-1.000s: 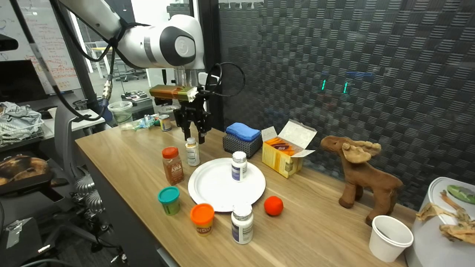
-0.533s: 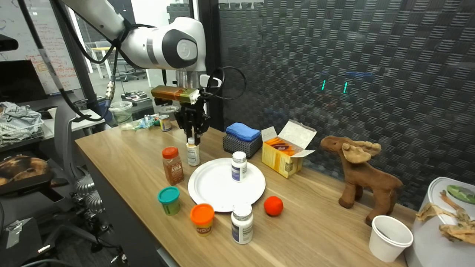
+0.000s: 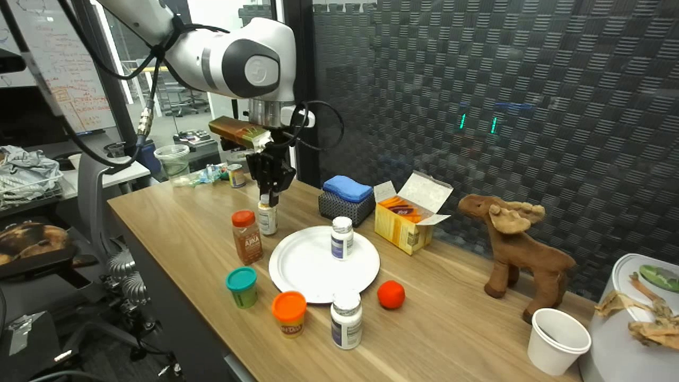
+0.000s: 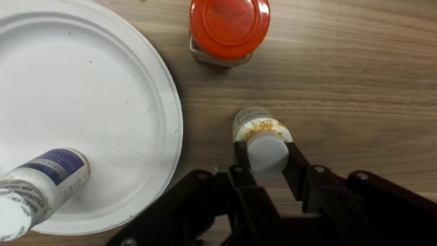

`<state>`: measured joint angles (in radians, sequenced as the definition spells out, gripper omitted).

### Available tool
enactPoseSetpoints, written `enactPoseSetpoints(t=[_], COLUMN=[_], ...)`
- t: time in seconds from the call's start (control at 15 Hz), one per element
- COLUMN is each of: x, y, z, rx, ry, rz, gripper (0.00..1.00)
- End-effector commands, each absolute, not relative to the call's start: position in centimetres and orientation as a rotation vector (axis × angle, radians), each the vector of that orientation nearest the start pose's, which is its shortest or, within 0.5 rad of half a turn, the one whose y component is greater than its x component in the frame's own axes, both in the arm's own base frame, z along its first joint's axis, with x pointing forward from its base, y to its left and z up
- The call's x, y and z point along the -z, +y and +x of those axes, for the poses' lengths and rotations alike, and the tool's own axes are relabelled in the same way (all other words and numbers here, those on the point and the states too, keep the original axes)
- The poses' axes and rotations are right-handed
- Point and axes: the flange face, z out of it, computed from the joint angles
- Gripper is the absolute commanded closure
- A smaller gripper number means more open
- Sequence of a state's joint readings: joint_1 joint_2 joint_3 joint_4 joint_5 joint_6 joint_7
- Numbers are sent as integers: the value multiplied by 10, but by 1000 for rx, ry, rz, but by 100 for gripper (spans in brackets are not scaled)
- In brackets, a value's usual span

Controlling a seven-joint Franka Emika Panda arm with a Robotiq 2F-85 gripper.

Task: Put the objects surrounding the plate on to the plate.

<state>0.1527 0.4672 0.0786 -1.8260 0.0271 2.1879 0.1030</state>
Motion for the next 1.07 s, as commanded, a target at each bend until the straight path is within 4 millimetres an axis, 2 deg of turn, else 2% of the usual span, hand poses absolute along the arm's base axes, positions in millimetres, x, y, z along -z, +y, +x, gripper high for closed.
enactPoseSetpoints(t=[0.0, 0.27, 0.47, 1.0], x=[-294, -316, -327, -307], y=[124, 102, 86, 50], z=[606, 607, 616, 636], rx=[-108, -11, 60, -30], ry=[57, 302, 485, 869], rz=[-3037, -2970, -2948, -2971], gripper=[81, 81, 81, 81])
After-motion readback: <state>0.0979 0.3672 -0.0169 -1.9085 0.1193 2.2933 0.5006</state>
